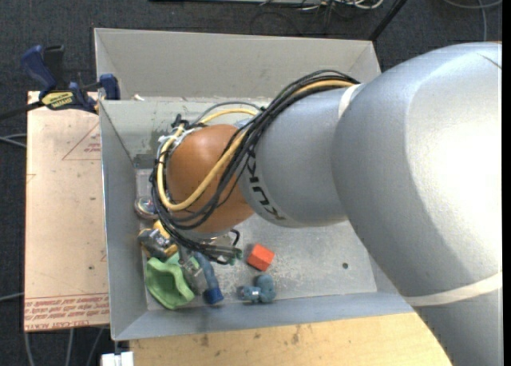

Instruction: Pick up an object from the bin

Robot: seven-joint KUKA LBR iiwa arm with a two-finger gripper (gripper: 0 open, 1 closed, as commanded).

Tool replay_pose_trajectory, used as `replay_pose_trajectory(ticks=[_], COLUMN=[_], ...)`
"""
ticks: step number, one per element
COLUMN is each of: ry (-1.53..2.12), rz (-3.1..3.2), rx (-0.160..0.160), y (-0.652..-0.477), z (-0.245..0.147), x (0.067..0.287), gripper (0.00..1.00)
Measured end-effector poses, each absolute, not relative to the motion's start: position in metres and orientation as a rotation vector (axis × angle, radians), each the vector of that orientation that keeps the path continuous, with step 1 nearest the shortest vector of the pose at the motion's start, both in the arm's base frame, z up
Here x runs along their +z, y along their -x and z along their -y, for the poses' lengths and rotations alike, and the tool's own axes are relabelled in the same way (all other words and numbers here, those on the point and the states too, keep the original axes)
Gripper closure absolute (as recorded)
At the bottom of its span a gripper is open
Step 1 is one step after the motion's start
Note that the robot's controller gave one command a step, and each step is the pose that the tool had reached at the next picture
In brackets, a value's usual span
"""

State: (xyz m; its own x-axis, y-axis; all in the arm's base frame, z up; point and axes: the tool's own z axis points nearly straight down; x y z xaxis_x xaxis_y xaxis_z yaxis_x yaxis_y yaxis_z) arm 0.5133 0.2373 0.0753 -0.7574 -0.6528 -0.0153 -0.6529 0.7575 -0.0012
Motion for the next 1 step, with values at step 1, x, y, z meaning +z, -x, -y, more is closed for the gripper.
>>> replay_pose_trajectory(ticks=[1], ry=[0.991], rz=[-2.968], rx=[0.002], y=[-0.5367], z=[-0.2251], x=[0.2601], gripper=[1.00])
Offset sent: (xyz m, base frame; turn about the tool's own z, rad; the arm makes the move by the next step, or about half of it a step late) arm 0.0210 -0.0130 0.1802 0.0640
